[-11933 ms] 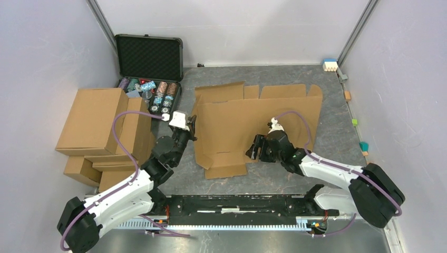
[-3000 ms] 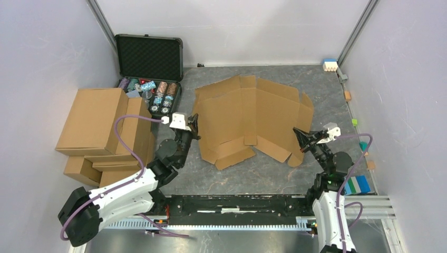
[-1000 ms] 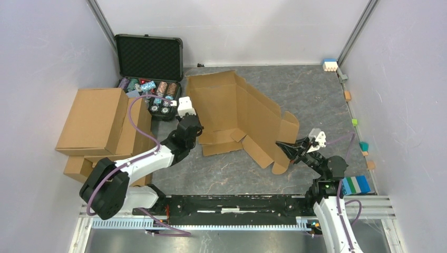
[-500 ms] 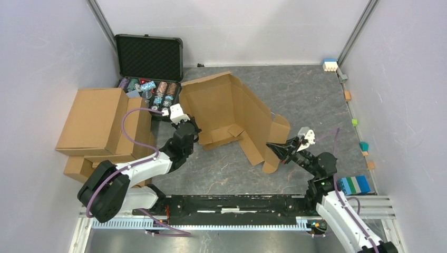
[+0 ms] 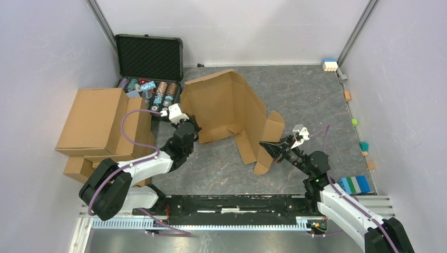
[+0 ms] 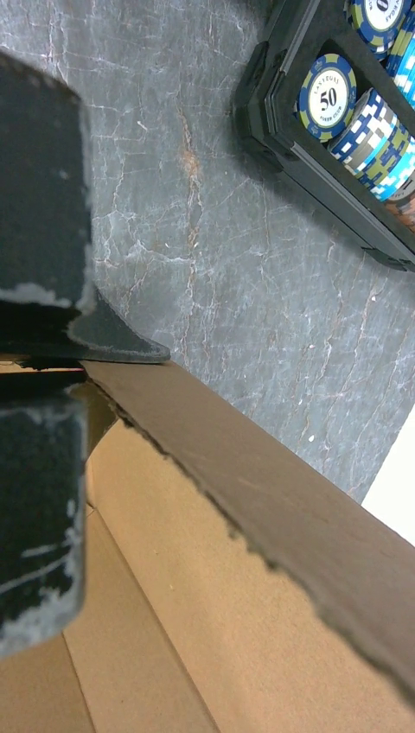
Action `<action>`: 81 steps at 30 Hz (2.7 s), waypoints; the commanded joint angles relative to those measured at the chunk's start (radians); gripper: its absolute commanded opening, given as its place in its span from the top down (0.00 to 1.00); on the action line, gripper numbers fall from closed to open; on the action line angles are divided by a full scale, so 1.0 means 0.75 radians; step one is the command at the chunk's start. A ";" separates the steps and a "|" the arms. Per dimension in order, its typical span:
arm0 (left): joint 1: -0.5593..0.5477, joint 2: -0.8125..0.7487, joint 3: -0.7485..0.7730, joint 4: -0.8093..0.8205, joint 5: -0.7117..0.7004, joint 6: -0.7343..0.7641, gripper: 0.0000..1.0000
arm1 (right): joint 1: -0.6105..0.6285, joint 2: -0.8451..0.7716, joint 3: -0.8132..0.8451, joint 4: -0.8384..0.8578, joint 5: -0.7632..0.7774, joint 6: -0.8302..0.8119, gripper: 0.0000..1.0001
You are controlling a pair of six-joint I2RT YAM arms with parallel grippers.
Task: Fold the paper box
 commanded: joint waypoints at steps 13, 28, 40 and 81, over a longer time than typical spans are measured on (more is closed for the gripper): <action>-0.024 0.032 0.012 -0.156 0.072 -0.065 0.97 | 0.040 0.037 0.041 -0.266 0.027 0.183 1.00; -0.024 0.001 -0.020 -0.117 0.063 0.022 0.98 | 0.048 -0.148 0.007 -0.414 0.437 -0.397 0.66; -0.026 0.011 -0.026 -0.002 0.149 0.195 0.98 | 0.050 0.083 0.061 -0.114 0.410 -0.579 0.56; -0.156 0.187 0.336 -0.284 -0.269 -0.155 0.98 | 0.265 -0.083 -0.215 -0.514 0.508 -0.232 1.00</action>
